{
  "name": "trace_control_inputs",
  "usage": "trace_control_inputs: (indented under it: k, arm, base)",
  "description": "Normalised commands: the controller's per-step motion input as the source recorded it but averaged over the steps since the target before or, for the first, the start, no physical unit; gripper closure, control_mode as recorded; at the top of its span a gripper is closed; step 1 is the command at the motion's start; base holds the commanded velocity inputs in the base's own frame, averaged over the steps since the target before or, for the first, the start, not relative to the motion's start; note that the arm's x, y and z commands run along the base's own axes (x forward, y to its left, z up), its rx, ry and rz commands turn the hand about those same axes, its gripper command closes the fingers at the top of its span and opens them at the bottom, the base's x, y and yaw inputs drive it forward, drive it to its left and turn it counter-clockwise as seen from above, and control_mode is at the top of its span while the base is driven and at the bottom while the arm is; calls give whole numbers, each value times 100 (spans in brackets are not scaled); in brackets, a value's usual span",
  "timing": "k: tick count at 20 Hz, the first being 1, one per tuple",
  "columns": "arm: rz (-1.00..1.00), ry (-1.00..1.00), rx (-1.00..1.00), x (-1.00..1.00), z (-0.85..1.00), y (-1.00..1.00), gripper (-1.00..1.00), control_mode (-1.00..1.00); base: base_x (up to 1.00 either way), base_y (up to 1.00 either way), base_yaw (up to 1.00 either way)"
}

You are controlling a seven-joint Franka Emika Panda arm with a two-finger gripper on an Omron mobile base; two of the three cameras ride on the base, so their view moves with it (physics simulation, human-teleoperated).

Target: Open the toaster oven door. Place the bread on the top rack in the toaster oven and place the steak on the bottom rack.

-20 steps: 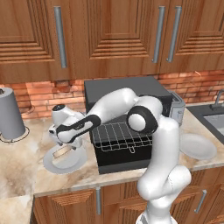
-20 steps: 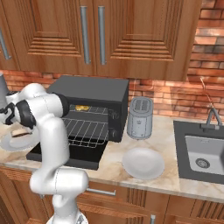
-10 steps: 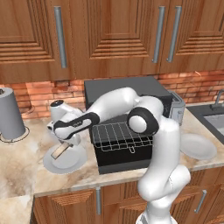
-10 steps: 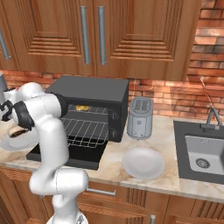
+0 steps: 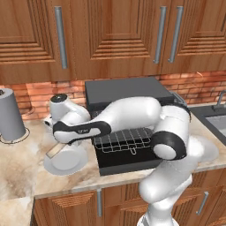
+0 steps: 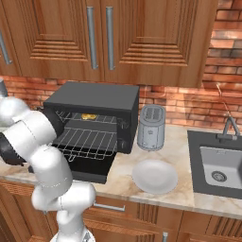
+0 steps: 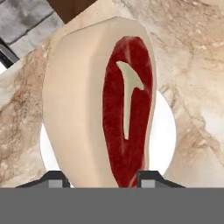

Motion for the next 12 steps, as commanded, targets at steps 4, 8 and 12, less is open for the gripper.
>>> trace_control_inputs:
  k: [4,8,12]
  arm:
    - [0,-31,14,-100,63,-63,100,-100]
    - [0,-24,13,-85,49,-98,100,-100]
    - [0,-19,13,-45,59,-100,100,-100]
  base:
    - [0,0,0]
    - [0,0,0]
    - [0,0,0]
